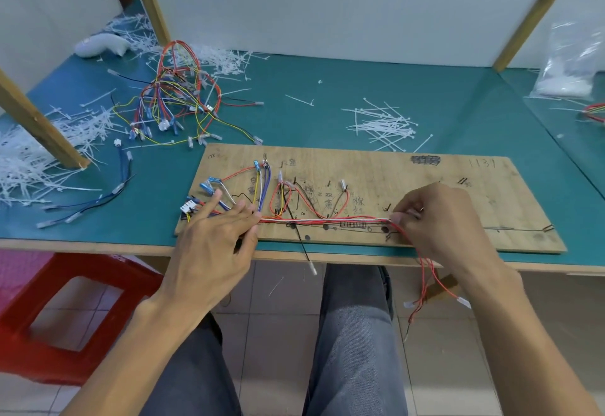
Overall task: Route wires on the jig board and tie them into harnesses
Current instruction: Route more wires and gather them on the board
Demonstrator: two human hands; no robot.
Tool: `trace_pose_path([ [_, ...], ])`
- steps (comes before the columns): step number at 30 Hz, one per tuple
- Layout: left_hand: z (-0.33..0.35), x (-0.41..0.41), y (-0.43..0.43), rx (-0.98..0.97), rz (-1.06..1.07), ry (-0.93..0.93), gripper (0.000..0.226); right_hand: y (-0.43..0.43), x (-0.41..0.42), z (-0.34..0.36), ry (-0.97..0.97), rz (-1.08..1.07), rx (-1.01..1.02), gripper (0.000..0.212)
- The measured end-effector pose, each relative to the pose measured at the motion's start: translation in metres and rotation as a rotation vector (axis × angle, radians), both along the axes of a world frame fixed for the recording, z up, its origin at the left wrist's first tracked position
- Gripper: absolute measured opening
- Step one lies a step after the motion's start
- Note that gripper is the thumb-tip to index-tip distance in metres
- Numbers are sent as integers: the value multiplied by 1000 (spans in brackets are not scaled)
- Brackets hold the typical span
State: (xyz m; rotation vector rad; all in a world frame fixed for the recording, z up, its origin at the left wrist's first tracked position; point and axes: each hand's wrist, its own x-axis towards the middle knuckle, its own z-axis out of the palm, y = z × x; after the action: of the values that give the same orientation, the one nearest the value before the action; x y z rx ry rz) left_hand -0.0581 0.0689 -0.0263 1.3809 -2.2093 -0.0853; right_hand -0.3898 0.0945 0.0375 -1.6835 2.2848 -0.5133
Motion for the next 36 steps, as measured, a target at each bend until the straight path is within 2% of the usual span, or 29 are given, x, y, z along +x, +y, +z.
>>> trace_pose_path([
  [2, -2, 3, -2, 31, 8, 6, 39, -4, 0, -1, -5, 17, 6, 6],
  [5, -5, 6, -3, 55, 20, 18, 39, -4, -5, -2, -16, 35, -3, 13],
  [8, -7, 5, -3, 17, 12, 38, 40, -4, -10, -3, -37, 20, -31, 18],
  [12, -6, 4, -3, -8, 1, 58, 40, -9, -4, -6, -46, 31, 16, 14],
  [15, -5, 3, -1, -7, 0, 52, 39, -10, -4, -8, -70, 60, -46, 16],
  [19, -3, 2, -1, -10, 5, 50, 36, -12, -5, -7, -11, 222, -142, 12],
  [26, -4, 1, 0, -30, 9, 61, 37, -32, -20, -6, 73, 439, -118, 13],
  [31, -3, 1, 0, -48, 10, 72, 36, -36, -23, -13, -27, 320, -127, 7],
  [36, -5, 3, -2, -33, 5, 62, 38, -16, -15, -23, 56, 198, -237, 18],
])
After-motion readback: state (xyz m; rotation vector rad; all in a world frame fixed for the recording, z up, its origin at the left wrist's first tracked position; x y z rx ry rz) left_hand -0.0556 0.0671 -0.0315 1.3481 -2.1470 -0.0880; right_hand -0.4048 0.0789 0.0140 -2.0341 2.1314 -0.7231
